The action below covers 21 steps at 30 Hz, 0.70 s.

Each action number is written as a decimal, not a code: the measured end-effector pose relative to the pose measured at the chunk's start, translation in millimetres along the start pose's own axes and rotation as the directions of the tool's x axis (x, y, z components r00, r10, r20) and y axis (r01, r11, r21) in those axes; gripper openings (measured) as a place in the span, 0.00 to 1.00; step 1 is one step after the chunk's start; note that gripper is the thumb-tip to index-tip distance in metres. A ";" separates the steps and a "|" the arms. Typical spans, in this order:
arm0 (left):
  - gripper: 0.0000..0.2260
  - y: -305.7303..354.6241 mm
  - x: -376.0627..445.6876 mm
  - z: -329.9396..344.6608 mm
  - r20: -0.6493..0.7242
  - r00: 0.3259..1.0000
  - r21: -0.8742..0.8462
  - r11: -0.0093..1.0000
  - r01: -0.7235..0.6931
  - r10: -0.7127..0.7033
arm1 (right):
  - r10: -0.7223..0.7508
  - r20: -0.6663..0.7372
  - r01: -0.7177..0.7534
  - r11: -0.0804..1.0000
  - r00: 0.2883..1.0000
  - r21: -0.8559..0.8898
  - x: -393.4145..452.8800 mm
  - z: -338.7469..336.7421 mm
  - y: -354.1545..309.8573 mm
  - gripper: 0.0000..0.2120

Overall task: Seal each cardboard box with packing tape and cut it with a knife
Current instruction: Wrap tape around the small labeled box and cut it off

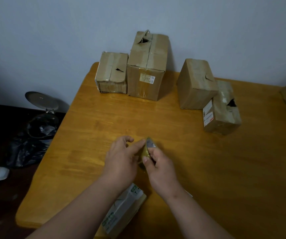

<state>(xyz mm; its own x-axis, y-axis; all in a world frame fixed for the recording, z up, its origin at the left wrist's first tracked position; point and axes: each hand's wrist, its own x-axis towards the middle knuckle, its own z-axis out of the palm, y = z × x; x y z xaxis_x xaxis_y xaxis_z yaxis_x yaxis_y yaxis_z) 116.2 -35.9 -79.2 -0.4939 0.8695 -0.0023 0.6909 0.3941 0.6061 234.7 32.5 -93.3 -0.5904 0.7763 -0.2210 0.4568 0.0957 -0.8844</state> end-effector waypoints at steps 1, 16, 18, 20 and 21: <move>0.22 -0.8 -0.3 -0.3 -0.016 0.999 0.022 0.999 -0.047 0.048 | -0.007 0.005 0.007 1.000 1.000 -0.002 -0.1 0.1 -0.3 0.07; 0.02 3.1 5.7 -16.9 -0.046 0.998 -0.087 0.995 -0.049 0.046 | -0.082 0.075 0.088 0.993 0.994 -0.077 -2.8 -1.1 -5.2 0.05; 0.02 2.5 6.7 -18.5 0.000 0.999 -0.111 0.993 -0.044 0.044 | -0.097 0.094 0.106 0.990 0.991 -0.097 -3.6 -2.5 -5.1 0.04; 0.04 1.5 7.6 -19.9 0.043 0.998 -0.112 0.993 -0.041 0.046 | -0.095 0.120 0.108 0.988 0.988 -0.109 -5.2 -3.2 -5.8 0.05; 0.04 1.2 8.0 -20.5 0.063 0.997 -0.111 0.993 -0.041 0.048 | -0.094 0.129 0.108 0.988 0.987 -0.112 -6.0 -3.2 -6.1 0.05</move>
<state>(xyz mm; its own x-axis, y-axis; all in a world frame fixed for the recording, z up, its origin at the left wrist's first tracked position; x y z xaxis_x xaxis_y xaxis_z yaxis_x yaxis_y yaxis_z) 102.2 -34.6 -62.2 -0.4259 0.9045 -0.0237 0.6473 0.3229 0.6905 237.6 29.2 -85.3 -0.7112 0.6773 -0.1883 0.4618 0.2482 -0.8516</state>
